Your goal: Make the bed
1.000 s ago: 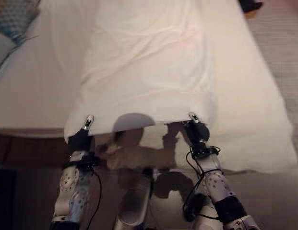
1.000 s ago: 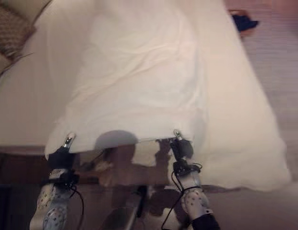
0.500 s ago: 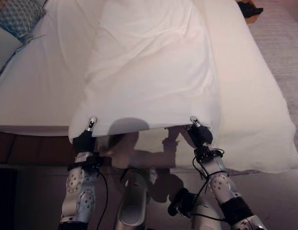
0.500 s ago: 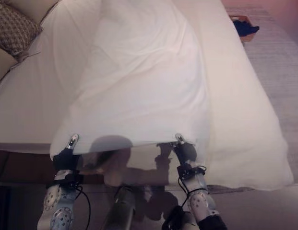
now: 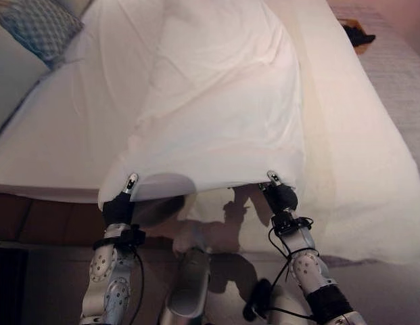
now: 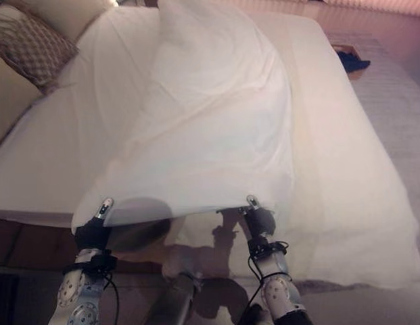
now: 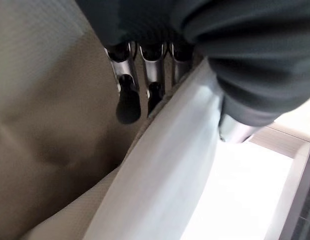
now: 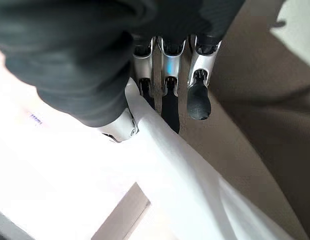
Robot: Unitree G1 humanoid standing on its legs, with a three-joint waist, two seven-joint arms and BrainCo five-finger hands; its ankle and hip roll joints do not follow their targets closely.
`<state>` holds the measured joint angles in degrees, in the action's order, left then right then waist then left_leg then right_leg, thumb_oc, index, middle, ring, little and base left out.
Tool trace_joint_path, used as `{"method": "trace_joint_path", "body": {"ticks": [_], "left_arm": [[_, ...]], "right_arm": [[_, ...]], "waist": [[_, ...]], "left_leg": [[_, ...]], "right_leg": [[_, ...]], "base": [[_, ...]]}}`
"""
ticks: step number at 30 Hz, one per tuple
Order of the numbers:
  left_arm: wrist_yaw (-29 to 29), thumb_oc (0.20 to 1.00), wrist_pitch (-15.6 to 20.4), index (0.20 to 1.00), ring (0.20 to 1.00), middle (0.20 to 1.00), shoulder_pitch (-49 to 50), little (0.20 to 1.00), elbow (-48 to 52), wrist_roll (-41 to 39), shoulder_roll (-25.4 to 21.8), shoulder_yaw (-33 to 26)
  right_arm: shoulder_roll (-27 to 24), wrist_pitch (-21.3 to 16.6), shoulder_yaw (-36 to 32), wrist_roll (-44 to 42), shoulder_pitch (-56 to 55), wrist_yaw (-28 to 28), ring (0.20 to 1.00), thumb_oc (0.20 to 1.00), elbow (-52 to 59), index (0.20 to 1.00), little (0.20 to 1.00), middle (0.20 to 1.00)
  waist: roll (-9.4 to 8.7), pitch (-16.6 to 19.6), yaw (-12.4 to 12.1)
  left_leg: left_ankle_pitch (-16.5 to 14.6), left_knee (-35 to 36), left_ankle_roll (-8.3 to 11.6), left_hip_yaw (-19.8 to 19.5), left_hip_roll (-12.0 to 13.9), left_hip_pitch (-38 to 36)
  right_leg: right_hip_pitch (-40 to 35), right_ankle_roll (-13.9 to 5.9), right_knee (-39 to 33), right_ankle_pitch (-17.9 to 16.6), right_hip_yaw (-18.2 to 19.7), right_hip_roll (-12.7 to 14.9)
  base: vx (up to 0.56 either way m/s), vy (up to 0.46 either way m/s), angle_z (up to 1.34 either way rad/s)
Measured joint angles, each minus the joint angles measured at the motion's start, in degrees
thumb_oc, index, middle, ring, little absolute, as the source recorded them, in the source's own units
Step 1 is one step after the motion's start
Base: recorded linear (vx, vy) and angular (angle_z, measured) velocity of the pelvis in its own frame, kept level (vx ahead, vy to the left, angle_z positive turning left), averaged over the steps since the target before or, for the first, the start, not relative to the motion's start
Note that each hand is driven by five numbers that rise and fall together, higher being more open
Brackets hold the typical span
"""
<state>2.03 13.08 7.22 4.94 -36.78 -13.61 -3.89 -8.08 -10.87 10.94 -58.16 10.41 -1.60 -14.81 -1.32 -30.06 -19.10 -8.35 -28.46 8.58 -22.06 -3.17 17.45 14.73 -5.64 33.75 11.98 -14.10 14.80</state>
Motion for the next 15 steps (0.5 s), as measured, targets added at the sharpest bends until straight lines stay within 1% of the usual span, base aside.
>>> {"method": "trace_joint_path", "body": {"ticks": [1,2,3,4,5,6,7,8,9,10,11,12,13,14,15], "left_arm": [[-0.1,0.200,-0.1,0.200,0.200,0.200,-0.3,0.200,-0.4,0.0,0.3,0.0],[-0.5,0.200,-0.4,0.200,0.200,0.200,-0.7,0.200,-0.4,0.0,1.3,0.5],[-0.6,0.200,-0.4,0.200,0.200,0.200,-0.6,0.200,-0.4,0.0,1.3,0.5],[-1.0,0.200,-0.7,0.200,0.200,0.200,-0.7,0.200,-0.5,0.0,1.2,0.7],[-1.0,0.200,-0.7,0.200,0.200,0.200,-0.4,0.200,-0.6,-0.1,1.2,0.7],[-1.1,0.200,-1.0,0.200,0.200,0.200,-0.4,0.200,-1.0,-0.1,1.2,0.7],[-1.2,0.200,-1.2,0.200,0.200,0.200,-0.5,0.200,-1.4,-0.1,1.2,0.7],[-1.2,0.200,-1.4,0.200,0.200,0.200,-0.2,0.200,-2.1,0.0,1.2,0.9],[-1.2,0.200,-1.4,0.200,0.200,0.200,0.2,0.200,-2.5,0.0,1.2,0.9],[-1.2,0.200,-1.4,0.200,0.200,0.200,0.9,0.200,-4.0,0.0,1.2,0.9],[-1.2,0.200,-1.4,0.200,0.200,0.200,0.7,0.200,-4.9,0.0,1.2,1.1],[-1.2,0.200,-1.4,0.200,0.200,0.200,-1.0,0.200,-6.7,0.1,1.2,1.6],[-1.2,0.200,-1.4,0.200,0.200,0.200,-1.2,0.200,-6.7,0.5,1.0,1.8],[-1.2,0.200,-1.4,0.200,0.200,0.200,-1.1,0.200,-6.7,2.4,-0.4,2.0],[-1.2,0.200,-1.4,0.200,0.200,0.200,-1.2,0.200,-6.7,2.5,-1.2,2.3]], "right_arm": [[0.0,0.0,0.0,0.0,-0.6,0.0,0.200,0.200,0.0,0.200,0.200,0.200],[-0.2,0.0,-0.2,0.0,-3.0,0.0,0.200,0.200,0.1,0.200,0.200,0.200],[-0.3,0.0,-0.2,0.0,-3.3,0.0,0.200,0.200,0.1,0.200,0.200,0.200],[-0.3,0.0,-0.6,0.1,-3.4,0.0,0.200,0.200,0.0,0.200,0.200,0.200],[-0.3,0.2,-0.8,0.4,-3.5,0.0,0.200,0.200,0.1,0.200,0.200,0.200],[-0.4,0.2,-1.1,1.2,-3.8,0.0,0.200,0.200,0.4,0.200,0.200,0.200],[-0.4,0.3,-1.1,1.3,-3.7,0.0,0.200,0.200,0.6,0.200,0.200,0.200],[-0.4,0.3,-1.1,1.5,-4.6,0.1,0.200,0.200,0.5,0.200,0.200,0.200],[-0.4,0.5,-1.1,1.8,-4.6,0.1,0.200,0.200,0.6,0.200,0.200,0.200],[-0.4,0.8,-1.1,2.4,-5.0,0.1,0.200,0.200,0.6,0.200,0.200,0.200],[-0.3,0.8,-1.1,2.6,-5.4,0.1,0.200,0.200,0.7,0.200,0.200,0.200],[-0.3,0.8,-1.5,2.5,-6.6,0.1,0.200,0.200,0.8,0.200,0.200,0.200],[-0.1,0.8,-1.5,2.5,-7.1,0.2,0.200,0.200,0.6,0.200,0.200,0.200],[0.1,0.8,-1.6,2.5,-6.3,0.5,0.200,0.200,-0.5,0.200,0.200,0.200],[0.2,0.8,-1.6,2.6,-5.7,0.6,0.200,0.200,-1.4,0.200,0.200,0.200]], "waist": [[0.07,0.0,0.5],[0.17,0.0,1.9],[0.14,0.0,2.9],[0.09,0.0,3.2],[0.40,-0.2,3.2],[0.73,-0.5,3.5],[0.68,-0.5,4.0],[0.62,-0.5,4.2],[0.63,-0.5,4.0],[0.86,-0.5,4.0],[0.83,-0.6,4.3],[0.42,-0.6,4.5],[0.10,-0.7,4.7],[-0.30,-0.9,4.4],[-0.47,-1.0,4.3]], "left_leg": [[0.5,0.8,-0.33,-0.3,-0.1,0.1],[2.5,3.9,-0.02,-2.7,-1.0,-0.3],[2.5,4.9,-0.09,-3.5,-1.2,0.0],[3.2,5.2,-1.21,-3.6,-1.3,1.4],[3.5,5.3,-1.83,-2.4,-0.9,2.1],[3.6,5.5,-2.15,1.8,1.2,3.3],[3.6,5.9,-2.53,5.0,2.5,3.4],[4.6,5.5,-3.29,7.3,2.4,3.1],[4.8,4.9,-3.69,7.8,2.1,2.8],[5.8,3.9,-3.24,7.9,1.5,2.5],[5.9,3.0,-2.66,7.9,1.1,2.6],[5.8,2.5,-3.16,7.0,-0.1,3.0],[5.8,2.0,-3.30,6.6,-0.7,3.6],[5.7,1.5,-3.49,6.3,-1.1,4.9],[6.0,1.3,-3.58,6.4,-1.1,5.7]], "right_leg": [[-0.4,-0.01,-0.1,0.0,-0.7,0.1],[-1.7,-0.02,-1.2,0.6,-1.9,0.5],[-2.0,-0.02,-1.6,0.6,-3.0,1.1],[-1.7,0.25,-1.7,0.9,-4.3,1.8],[-1.8,0.14,-1.4,0.9,-4.9,1.9],[-2.5,0.23,-1.3,0.8,-6.1,2.7],[-3.3,0.06,-1.4,1.1,-7.5,3.5],[-3.6,-0.95,-1.4,1.7,-6.9,4.5],[-3.7,-1.24,-1.4,1.7,-6.4,4.8],[-5.0,-2.30,-1.5,1.1,-6.5,5.1],[-5.7,-2.81,-1.7,1.2,-6.6,5.5],[-6.5,-3.24,-2.2,1.3,-7.1,6.2],[-6.4,-3.32,-2.6,1.3,-6.9,6.6],[-5.2,-3.40,-2.6,1.2,-6.8,6.9],[-4.3,-3.56,-2.6,1.0,-6.8,6.9]], "base": [[-0.12,0.003,0.59],[-0.06,0.029,1.16],[-0.13,0.078,1.46],[-0.11,0.106,0.94],[-0.11,0.104,0.75],[-0.06,0.131,0.52],[-0.05,0.188,0.60],[-0.05,0.190,0.30],[-0.06,0.113,-0.11],[-0.06,0.012,-0.27],[-0.09,0.055,0.08],[-0.06,0.055,0.40],[-0.06,0.040,0.43],[-0.03,-0.006,0.13],[-0.04,-0.021,-0.04]]}}
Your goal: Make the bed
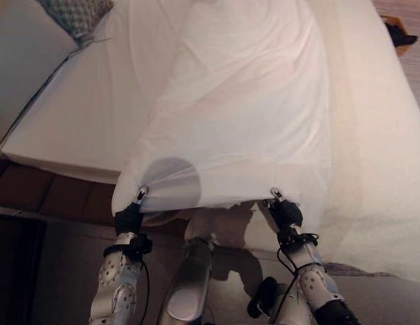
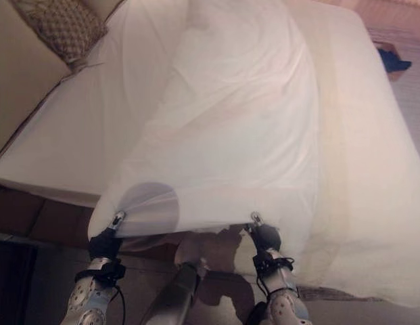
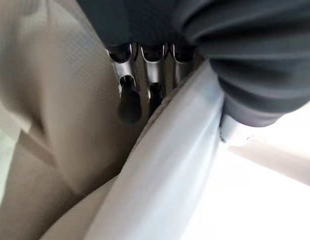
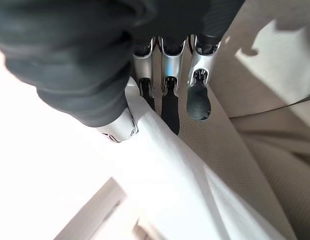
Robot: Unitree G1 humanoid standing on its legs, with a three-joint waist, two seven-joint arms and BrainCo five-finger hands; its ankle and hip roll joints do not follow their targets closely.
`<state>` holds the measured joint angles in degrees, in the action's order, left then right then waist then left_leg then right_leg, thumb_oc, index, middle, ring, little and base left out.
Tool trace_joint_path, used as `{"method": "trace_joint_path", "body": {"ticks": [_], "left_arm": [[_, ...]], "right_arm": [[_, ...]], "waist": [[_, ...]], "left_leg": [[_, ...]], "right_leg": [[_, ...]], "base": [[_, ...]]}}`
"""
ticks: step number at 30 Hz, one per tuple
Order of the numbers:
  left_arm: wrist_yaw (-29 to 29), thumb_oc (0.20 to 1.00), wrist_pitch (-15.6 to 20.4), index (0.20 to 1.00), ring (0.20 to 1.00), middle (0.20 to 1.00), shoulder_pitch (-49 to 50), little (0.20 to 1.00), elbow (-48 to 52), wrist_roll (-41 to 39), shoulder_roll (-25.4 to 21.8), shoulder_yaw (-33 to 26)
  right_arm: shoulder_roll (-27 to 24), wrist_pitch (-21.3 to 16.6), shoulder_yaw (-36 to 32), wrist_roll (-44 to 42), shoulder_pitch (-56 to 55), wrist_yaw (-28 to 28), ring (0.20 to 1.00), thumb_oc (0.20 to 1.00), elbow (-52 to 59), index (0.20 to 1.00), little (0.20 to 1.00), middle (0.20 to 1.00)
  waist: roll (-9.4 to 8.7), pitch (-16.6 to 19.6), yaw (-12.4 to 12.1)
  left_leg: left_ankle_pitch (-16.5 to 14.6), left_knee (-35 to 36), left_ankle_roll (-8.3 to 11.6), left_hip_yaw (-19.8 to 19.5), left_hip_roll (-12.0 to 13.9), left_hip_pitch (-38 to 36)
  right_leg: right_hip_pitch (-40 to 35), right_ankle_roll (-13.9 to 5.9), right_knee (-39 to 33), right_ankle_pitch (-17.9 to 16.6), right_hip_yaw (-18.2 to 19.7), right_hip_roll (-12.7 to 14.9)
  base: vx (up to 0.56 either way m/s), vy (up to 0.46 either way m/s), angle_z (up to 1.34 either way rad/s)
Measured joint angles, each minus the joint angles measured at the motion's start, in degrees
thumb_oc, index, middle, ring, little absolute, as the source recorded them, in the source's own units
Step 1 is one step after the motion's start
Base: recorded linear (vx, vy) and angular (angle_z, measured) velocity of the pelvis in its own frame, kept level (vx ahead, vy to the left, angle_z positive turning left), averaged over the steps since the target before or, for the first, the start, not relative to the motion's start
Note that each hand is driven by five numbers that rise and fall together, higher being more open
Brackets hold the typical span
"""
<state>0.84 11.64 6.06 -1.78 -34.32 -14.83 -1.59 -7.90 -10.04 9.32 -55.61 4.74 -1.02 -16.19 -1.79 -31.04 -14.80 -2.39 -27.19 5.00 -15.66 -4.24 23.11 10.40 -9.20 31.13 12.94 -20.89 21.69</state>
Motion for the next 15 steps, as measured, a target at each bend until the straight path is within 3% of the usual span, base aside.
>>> {"method": "trace_joint_path", "body": {"ticks": [6,11,15], "left_arm": [[0.0,0.200,0.1,0.200,0.200,0.200,0.6,0.200,-2.9,1.8,0.1,0.4],[0.1,0.200,0.1,0.200,0.200,0.200,0.5,0.200,-4.3,4.3,-0.8,3.7],[0.4,0.200,0.2,0.200,0.200,0.200,0.3,0.200,-4.2,4.2,-0.7,4.1]], "right_arm": [[0.2,0.0,0.0,1.2,2.8,0.2,0.200,0.200,-5.9,0.200,0.200,0.200],[-2.1,0.0,-0.4,2.5,4.0,2.6,0.200,0.200,-7.6,0.200,0.200,0.200],[-2.1,-0.4,-0.7,2.7,5.1,4.8,0.200,0.200,-6.4,0.200,0.200,0.200]], "waist": [[-0.46,-0.2,-0.2],[-1.32,-0.3,0.1],[-2.56,-0.2,0.6]], "left_leg": [[-0.4,-0.4,0.41,1.9,2.9,0.4],[-0.1,0.7,0.80,1.2,4.0,7.3],[0.0,2.8,0.84,0.4,4.9,8.1]], "right_leg": [[2.1,-0.10,0.8,-0.7,0.9,-1.1],[10.5,1.68,2.7,-1.7,0.9,-1.9],[12.6,2.66,3.0,-1.6,0.2,-2.2]], "base": [[-0.05,-0.090,-0.24],[-0.04,-0.139,-0.11],[0.04,-0.125,-0.03]]}}
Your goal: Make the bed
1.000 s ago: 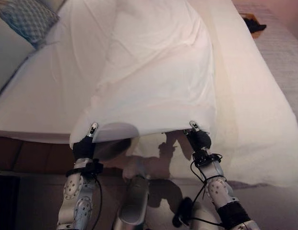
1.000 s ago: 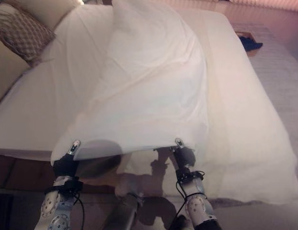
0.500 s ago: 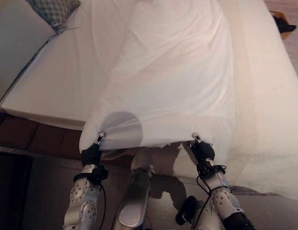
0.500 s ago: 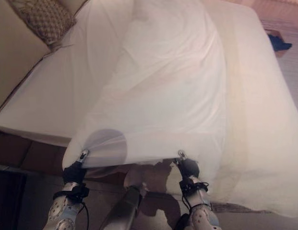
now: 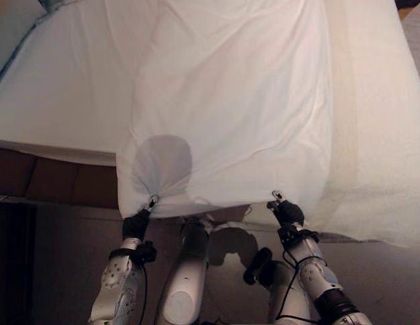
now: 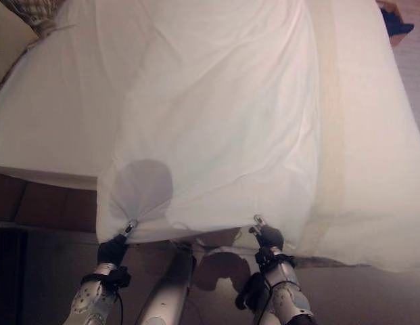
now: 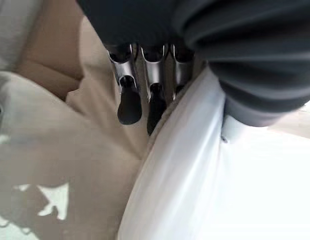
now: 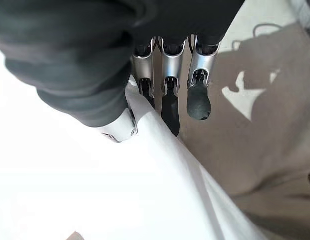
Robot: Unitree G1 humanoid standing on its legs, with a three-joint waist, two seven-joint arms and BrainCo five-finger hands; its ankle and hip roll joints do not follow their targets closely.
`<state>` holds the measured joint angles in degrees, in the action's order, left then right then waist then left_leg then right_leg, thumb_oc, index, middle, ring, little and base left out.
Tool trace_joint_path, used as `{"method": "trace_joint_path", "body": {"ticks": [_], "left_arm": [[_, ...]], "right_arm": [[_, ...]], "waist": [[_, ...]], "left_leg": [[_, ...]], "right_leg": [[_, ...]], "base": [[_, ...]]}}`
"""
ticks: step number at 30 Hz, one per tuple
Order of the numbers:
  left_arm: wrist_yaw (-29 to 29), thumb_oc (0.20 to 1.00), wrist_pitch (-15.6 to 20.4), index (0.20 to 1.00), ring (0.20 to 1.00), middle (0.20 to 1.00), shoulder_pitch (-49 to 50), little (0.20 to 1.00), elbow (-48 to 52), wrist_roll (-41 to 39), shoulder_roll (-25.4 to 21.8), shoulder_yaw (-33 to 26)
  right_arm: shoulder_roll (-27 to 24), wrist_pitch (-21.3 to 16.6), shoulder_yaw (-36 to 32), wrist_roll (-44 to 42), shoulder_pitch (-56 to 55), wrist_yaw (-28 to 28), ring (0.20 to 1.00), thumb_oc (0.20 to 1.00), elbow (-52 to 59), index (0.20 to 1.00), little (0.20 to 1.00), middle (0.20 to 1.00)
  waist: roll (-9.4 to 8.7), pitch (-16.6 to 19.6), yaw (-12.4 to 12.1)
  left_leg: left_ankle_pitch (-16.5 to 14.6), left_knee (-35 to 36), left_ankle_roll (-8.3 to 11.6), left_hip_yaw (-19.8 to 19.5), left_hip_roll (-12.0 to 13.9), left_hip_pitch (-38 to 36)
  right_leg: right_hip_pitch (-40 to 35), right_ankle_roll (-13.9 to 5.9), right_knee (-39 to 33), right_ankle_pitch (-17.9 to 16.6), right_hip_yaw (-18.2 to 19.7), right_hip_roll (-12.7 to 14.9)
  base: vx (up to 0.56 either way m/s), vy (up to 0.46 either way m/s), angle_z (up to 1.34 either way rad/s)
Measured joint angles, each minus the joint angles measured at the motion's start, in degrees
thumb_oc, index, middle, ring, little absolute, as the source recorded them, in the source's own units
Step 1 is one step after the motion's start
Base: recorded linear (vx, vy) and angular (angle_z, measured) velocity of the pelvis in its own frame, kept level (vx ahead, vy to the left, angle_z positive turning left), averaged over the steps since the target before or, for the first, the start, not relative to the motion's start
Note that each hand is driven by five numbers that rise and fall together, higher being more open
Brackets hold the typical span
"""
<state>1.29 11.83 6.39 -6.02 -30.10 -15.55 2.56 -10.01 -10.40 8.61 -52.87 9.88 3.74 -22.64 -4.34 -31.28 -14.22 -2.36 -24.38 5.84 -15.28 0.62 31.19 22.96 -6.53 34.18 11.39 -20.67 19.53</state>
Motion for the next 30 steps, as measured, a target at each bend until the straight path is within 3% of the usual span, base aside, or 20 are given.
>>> {"method": "trace_joint_path", "body": {"ticks": [2,6,17,23,30], "left_arm": [[0.3,0.200,0.2,0.200,0.200,0.200,0.1,0.200,0.1,0.0,-0.1,0.0],[0.8,0.200,0.2,0.200,0.200,0.200,0.1,0.200,0.6,-0.1,-0.2,0.2],[0.9,0.200,0.9,0.200,0.200,0.200,-0.3,0.200,0.1,-0.3,-0.6,1.0],[1.1,0.200,1.6,0.200,0.200,0.200,-2.4,0.200,-4.1,-0.5,-3.8,2.4],[4.5,0.200,3.4,0.200,0.200,0.200,-12.9,0.200,-15.0,-0.7,-5.8,3.6]], "right_arm": [[0.0,-0.8,0.0,0.0,0.9,0.0,0.200,0.200,0.6,0.200,0.200,0.200],[0.0,-2.1,0.0,0.0,1.3,1.1,0.200,0.200,4.9,0.200,0.200,0.200],[-0.2,-3.4,0.1,0.1,0.7,0.9,0.200,0.200,5.0,0.200,0.200,0.200],[-5.6,-2.3,4.0,4.1,3.5,-0.7,0.200,0.200,-0.8,0.200,0.200,0.200],[-6.9,-0.1,9.3,11.4,18.2,0.3,0.200,0.200,-19.4,0.200,0.200,0.200]], "waist": [[-0.83,0.0,-0.3],[-1.79,0.0,0.9],[-2.19,0.0,2.4],[-2.00,0.0,2.7],[-1.04,-0.2,4.2]], "left_leg": [[0.6,1.5,-0.26,0.3,0.4,-0.5],[3.4,4.0,1.38,0.7,2.2,-3.2],[4.1,5.0,2.77,1.1,1.9,-3.8],[3.8,-0.4,2.57,0.6,-0.1,6.6],[3.1,-8.3,2.58,-0.2,-2.4,18.7]], "right_leg": [[0.1,0.28,-0.4,-0.1,0.0,-0.5],[-1.3,0.53,-0.5,0.8,-0.3,-1.4],[-2.3,0.21,-1.9,0.7,-0.9,-1.2],[8.3,0.39,4.2,1.7,0.7,0.3],[20.7,0.82,11.8,2.2,3.8,1.7]], "base": [[0.08,-0.146,-0.06],[0.04,-0.091,-0.10],[-0.04,-0.008,0.02],[-0.10,0.042,0.03],[-0.07,0.036,0.00]]}}
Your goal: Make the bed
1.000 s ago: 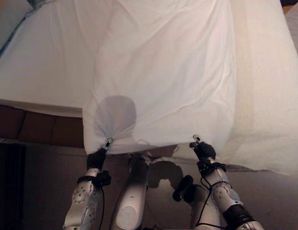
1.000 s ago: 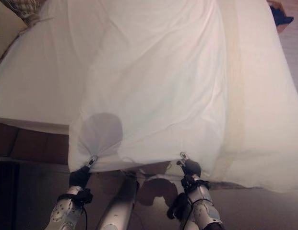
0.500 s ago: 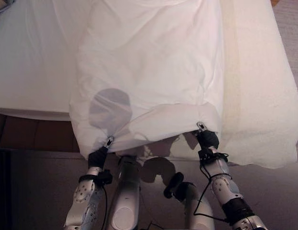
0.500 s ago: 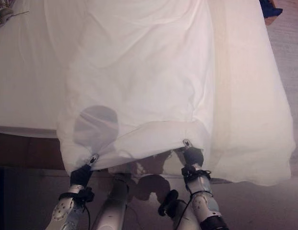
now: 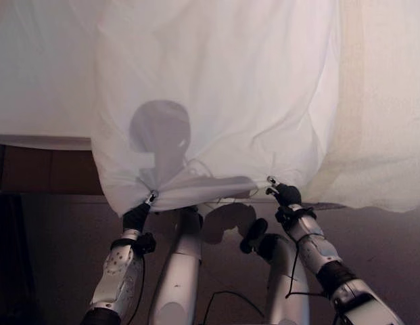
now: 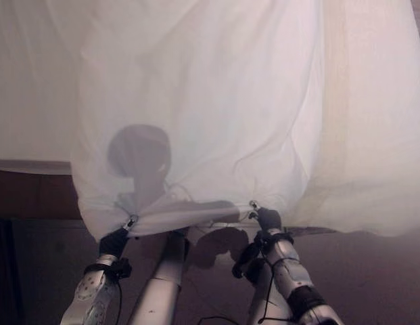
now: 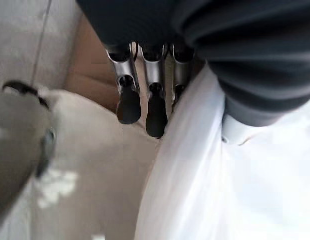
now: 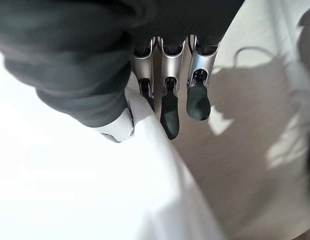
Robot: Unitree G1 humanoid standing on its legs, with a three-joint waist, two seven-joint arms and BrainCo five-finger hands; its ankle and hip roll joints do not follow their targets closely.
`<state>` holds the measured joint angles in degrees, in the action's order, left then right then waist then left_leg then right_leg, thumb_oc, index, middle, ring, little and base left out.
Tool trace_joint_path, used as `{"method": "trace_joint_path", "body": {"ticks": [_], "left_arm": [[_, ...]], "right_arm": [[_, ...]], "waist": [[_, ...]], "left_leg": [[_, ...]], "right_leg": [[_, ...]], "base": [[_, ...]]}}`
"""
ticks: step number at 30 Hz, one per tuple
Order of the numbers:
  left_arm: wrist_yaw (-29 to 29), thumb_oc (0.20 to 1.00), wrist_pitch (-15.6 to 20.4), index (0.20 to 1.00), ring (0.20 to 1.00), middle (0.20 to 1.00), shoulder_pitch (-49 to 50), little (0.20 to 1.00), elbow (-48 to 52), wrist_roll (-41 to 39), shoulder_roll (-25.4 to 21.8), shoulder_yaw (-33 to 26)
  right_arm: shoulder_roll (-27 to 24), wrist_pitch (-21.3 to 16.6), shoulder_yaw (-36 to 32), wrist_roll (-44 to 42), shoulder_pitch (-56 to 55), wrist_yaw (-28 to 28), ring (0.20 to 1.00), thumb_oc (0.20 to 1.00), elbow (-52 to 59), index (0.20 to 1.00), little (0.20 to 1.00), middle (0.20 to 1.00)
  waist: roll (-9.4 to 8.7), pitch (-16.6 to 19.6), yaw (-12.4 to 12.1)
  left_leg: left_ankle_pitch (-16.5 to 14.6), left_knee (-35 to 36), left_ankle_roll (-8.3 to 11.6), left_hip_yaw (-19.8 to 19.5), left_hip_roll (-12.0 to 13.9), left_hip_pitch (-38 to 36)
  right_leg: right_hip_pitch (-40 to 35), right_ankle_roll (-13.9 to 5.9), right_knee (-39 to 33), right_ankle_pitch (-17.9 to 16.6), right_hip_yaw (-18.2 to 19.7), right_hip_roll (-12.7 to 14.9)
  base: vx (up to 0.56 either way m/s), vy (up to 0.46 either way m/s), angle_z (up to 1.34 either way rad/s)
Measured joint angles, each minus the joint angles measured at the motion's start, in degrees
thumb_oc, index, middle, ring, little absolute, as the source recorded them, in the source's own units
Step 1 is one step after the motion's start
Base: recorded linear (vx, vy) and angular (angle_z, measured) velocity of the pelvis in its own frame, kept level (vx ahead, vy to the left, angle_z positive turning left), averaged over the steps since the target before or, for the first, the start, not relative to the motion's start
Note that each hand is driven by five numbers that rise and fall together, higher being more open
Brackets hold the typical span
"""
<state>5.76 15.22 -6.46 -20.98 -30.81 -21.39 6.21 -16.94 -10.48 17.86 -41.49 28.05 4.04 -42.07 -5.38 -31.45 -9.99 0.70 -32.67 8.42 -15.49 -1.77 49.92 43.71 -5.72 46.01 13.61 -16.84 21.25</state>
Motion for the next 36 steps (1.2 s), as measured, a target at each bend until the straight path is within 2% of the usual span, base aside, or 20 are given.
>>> {"method": "trace_joint_path", "body": {"ticks": [3,4,9,11,17,25,29,30,31,32,36], "left_arm": [[1.2,0.200,0.2,0.200,0.200,0.200,-3.9,0.200,-2.6,0.0,-0.5,0.4],[1.6,0.200,0.4,0.200,0.200,0.200,-6.2,0.200,-4.9,0.0,-1.3,2.1],[3.2,0.200,0.3,0.200,0.200,0.200,-13.3,0.200,-11.0,0.0,-2.4,5.9],[3.8,0.200,0.0,0.200,0.200,0.200,-15.7,0.200,-12.7,0.1,-2.4,6.3],[4.5,0.200,-0.9,0.200,0.200,0.200,-22.7,0.200,-20.4,3.9,-4.5,9.4],[5.6,0.200,-1.8,0.200,0.200,0.200,-25.5,0.200,-26.2,12.3,-5.9,10.5],[5.6,0.200,-2.0,0.200,0.200,0.200,-26.3,0.200,-27.7,15.6,-6.4,10.6],[5.9,0.514,-2.3,0.514,0.514,0.514,-26.6,0.514,-27.7,16.9,-6.6,10.6],[6.1,0.514,-2.5,0.514,0.514,0.514,-26.6,0.514,-28.0,17.4,-6.7,10.5],[6.5,1.000,-2.7,1.000,1.000,1.000,-27.0,1.000,-30.2,18.6,-7.0,10.5],[6.6,1.000,-4.8,1.000,1.000,1.000,-27.3,1.000,-34.7,18.8,-6.8,10.3]], "right_arm": [[-0.4,1.2,0.9,3.4,5.5,0.2,0.200,0.200,-4.8,0.200,0.200,0.200],[-0.4,1.5,1.0,5.1,8.5,0.2,0.200,0.200,-9.1,0.200,0.200,0.200],[-1.1,2.2,0.9,9.1,16.6,0.7,0.200,0.200,-17.5,0.200,0.200,0.200],[-1.6,2.3,0.9,10.2,18.6,1.0,0.200,0.200,-18.7,0.200,0.200,0.200],[-2.6,2.4,1.2,14.1,20.8,1.2,0.200,0.200,-20.6,0.200,0.200,0.200],[-2.8,2.5,3.8,18.7,21.0,1.4,0.200,0.200,-22.0,0.200,0.200,0.200],[-2.9,2.4,4.5,19.6,20.9,1.6,0.200,0.200,-22.3,0.200,0.200,0.200],[-2.9,2.4,4.6,20.0,20.8,1.7,1.000,1.000,-22.5,1.000,1.000,1.000],[-2.9,2.4,4.8,20.2,20.8,1.8,1.000,1.000,-22.8,1.000,1.000,1.000],[-2.9,2.4,4.8,20.7,20.6,2.0,1.000,1.000,-24.4,1.000,1.000,1.000],[-3.2,4.3,4.8,22.5,18.5,3.0,1.000,1.000,-28.1,1.000,1.000,1.000]], "waist": [[0.26,0.0,-0.3],[0.30,0.0,-0.4],[0.95,0.0,1.0],[1.30,0.0,1.4],[1.17,0.1,2.2],[0.90,0.2,3.1],[0.84,0.3,3.3],[0.80,0.3,3.5],[0.80,0.3,3.4],[0.65,0.4,3.7],[0.61,0.4,4.4]], "left_leg": [[-0.1,-1.3,0.13,-0.6,-0.6,3.1],[-0.1,-2.1,0.13,-0.8,-0.6,4.6],[0.0,-5.1,0.05,-0.3,-0.5,10.9],[0.0,-7.4,0.02,0.2,-0.3,13.9],[-0.1,-12.9,-1.04,5.9,4.5,21.1],[0.0,-15.0,-1.81,9.4,8.2,24.0],[-0.1,-16.0,-1.86,9.6,9.0,25.1],[-0.1,-16.1,-1.93,10.0,9.6,25.4],[0.0,-16.2,-1.98,10.2,9.9,25.5],[0.1,-16.2,-2.14,10.7,10.5,25.7],[0.3,-16.6,-2.44,11.7,11.3,26.3]], "right_leg": [[3.1,0.05,1.6,0.2,0.7,0.0],[4.8,0.28,2.5,0.3,1.2,0.1],[11.0,0.43,6.4,1.3,2.5,-0.4],[13.1,0.85,9.2,2.4,2.5,0.4],[18.3,1.86,16.3,6.5,2.2,2.1],[20.3,3.09,20.9,9.8,1.4,3.1],[20.9,3.48,22.4,11.0,0.8,3.4],[21.0,3.70,22.7,11.2,0.6,3.3],[21.0,3.85,22.9,11.4,0.5,3.3],[21.2,3.93,23.2,11.6,0.4,3.3],[21.3,4.13,24.5,12.8,-0.1,4.1]], "base": [[-0.03,0.017,0.05],[0.00,0.000,0.00],[-0.01,-0.007,0.09],[-0.01,0.007,0.17],[0.01,-0.020,0.13],[0.04,-0.043,0.08],[0.03,-0.033,0.06],[0.03,-0.053,0.04],[0.05,-0.058,0.03],[0.03,-0.028,0.07],[0.03,-0.018,0.11]]}}
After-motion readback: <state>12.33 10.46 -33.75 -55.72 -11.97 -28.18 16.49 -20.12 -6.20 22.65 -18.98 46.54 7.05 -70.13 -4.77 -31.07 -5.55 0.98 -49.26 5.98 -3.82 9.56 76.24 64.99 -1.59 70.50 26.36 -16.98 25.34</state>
